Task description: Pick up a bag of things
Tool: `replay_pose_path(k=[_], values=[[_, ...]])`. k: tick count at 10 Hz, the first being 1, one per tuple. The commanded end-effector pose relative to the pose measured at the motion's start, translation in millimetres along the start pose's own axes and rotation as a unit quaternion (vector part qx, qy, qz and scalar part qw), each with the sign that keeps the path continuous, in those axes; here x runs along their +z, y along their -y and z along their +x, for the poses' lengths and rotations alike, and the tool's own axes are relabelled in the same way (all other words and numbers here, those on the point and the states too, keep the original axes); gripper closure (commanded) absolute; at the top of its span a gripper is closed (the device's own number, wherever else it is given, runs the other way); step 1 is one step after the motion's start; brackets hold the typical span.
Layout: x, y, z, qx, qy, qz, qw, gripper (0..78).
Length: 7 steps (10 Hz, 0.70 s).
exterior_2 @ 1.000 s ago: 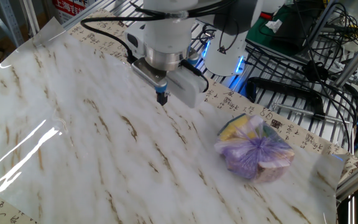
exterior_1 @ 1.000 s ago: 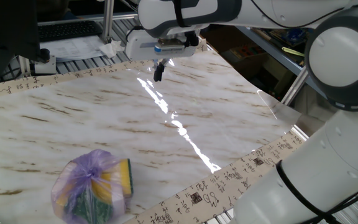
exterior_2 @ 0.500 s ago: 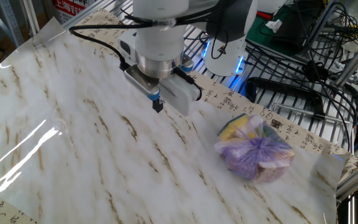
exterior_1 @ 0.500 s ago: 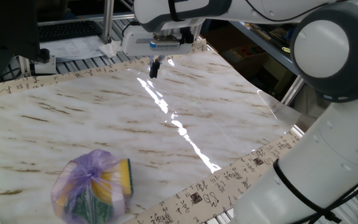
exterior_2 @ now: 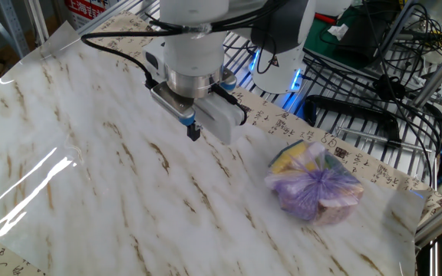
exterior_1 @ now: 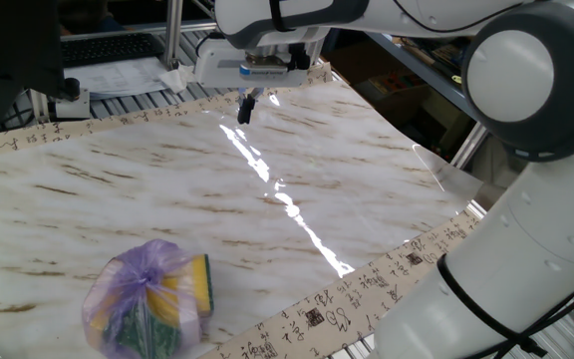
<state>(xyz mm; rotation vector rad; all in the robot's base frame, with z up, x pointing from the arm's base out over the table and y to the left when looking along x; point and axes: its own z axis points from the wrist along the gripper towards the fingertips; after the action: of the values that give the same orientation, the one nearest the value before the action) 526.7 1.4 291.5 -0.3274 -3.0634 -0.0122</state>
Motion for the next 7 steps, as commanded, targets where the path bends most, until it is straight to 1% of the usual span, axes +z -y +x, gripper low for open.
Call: replay_pose_path(k=[1,2,3,4,5,7], values=[[-1.4,-0.1,-1.0,0.005,0.006,-0.002,1.0,77.6],[-1.4,-0.1,-1.0,0.005,0.012,-0.002,0.9999,77.6],[-1.4,-0.1,-1.0,0.005,0.013,-0.002,0.9999,77.6],[-1.4,-0.1,-1.0,0.011,0.022,-0.002,0.9997,77.6],[-1.4,-0.1,-1.0,0.014,0.026,-0.003,0.9996,77.6],[-1.4,-0.1,-1.0,0.031,0.023,-0.004,0.9992,77.6]])
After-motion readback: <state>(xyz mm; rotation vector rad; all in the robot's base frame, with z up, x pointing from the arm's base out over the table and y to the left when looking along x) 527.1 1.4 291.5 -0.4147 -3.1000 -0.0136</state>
